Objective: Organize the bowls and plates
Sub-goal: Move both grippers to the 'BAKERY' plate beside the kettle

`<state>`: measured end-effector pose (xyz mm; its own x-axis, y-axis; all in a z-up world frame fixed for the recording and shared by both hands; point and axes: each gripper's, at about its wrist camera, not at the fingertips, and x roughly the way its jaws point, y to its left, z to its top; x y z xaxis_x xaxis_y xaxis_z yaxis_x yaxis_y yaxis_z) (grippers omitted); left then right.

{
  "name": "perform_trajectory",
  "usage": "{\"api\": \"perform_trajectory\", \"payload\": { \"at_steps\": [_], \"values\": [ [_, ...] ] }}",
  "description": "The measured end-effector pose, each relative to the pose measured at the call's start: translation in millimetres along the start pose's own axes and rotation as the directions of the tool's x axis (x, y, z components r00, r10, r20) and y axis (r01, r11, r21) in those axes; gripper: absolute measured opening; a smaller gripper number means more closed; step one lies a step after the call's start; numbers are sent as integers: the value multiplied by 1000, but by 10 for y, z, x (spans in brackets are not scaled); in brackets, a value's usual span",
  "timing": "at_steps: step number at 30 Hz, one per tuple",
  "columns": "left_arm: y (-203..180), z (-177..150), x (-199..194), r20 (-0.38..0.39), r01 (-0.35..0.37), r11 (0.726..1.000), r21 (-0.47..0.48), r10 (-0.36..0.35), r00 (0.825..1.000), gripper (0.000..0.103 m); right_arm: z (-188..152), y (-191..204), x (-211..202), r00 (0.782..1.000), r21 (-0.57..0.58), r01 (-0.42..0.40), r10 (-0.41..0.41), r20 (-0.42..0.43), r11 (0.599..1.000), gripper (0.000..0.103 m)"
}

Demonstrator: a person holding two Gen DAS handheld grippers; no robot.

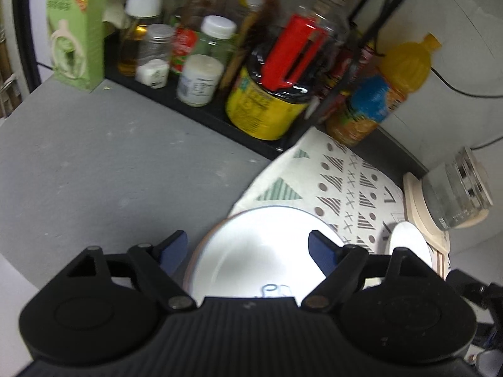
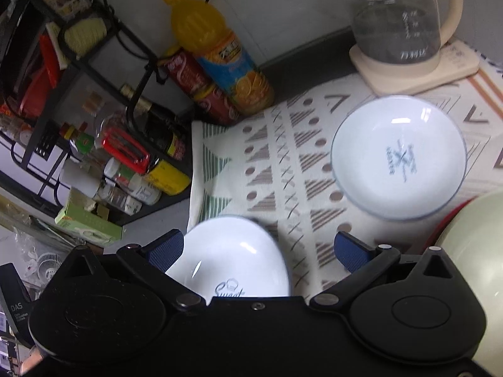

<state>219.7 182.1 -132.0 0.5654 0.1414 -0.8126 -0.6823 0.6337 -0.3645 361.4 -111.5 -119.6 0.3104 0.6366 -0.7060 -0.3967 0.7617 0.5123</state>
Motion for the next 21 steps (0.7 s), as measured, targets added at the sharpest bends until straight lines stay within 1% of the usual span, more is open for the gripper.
{"api": "perform_trajectory", "payload": {
  "at_steps": [2, 4, 6, 10, 13, 18, 21],
  "values": [
    [-114, 4, 44, -5, 7, 1000, 11, -7, 1000, 82, 49, -54, -23, 1000, -5, 3, -3, 2, 1000, 103],
    [-214, 7, 99, -25, 10, 1000, 9, -10, 1000, 82, 95, -121, -36, 1000, -10, 29, -29, -4, 1000, 103],
    [-318, 2, 138, -37, 36, 999, 8, -36, 999, 82, 145, -199, -63, 999, -12, 43, -43, -6, 999, 103],
    [-565, -3, 260, -51, 69, 997, 35, -67, 996, 82, 290, -364, -150, 998, -14, 65, -65, 11, 998, 103],
    [-735, -6, 329, -52, 88, 996, 25, -87, 995, 82, 415, -533, -203, 996, 3, 86, -86, 22, 996, 103],
    [-1032, -38, 469, -71, 110, 993, 47, -106, 992, 82, 585, -794, -282, 992, 44, 121, -122, 33, 992, 103],
    [-1209, -70, 556, -92, 110, 992, 63, -104, 990, 82, 644, -914, -315, 990, 57, 129, -132, 44, 990, 103]
  ]
}}
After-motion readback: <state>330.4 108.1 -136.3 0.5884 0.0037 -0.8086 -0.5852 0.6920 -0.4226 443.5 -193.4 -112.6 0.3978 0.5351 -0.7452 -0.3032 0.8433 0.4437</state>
